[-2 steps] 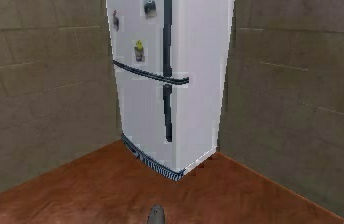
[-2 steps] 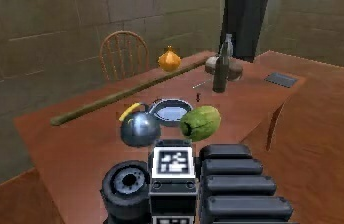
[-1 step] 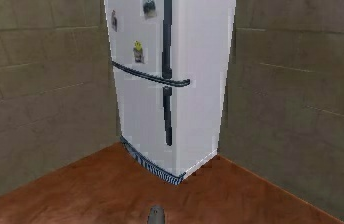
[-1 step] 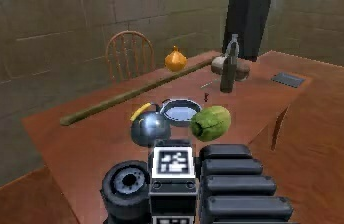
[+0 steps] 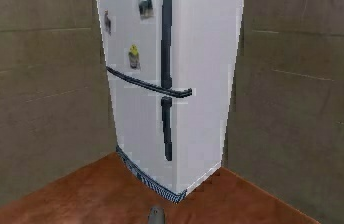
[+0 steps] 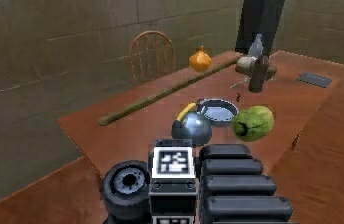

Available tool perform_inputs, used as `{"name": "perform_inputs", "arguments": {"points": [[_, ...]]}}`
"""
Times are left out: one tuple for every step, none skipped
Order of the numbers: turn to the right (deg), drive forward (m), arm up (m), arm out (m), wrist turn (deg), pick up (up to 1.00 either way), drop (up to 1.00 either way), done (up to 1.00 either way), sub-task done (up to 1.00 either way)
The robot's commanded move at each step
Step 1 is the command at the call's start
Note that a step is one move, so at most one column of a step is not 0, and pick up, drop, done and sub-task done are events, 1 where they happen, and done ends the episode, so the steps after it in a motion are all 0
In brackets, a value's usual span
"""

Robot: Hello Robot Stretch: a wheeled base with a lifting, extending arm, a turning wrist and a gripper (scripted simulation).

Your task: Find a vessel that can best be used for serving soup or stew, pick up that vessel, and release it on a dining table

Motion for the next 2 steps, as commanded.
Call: {"name": "perform_inputs", "arguments": {"points": [[45.0, 0.00, 0.00, 0.00, 0.0, 0.00, 0.00, 0.00, 0.00], [0.0, 0.45, 0.00, 0.00, 0.0, 0.00, 0.00, 0.00, 0.00]]}}
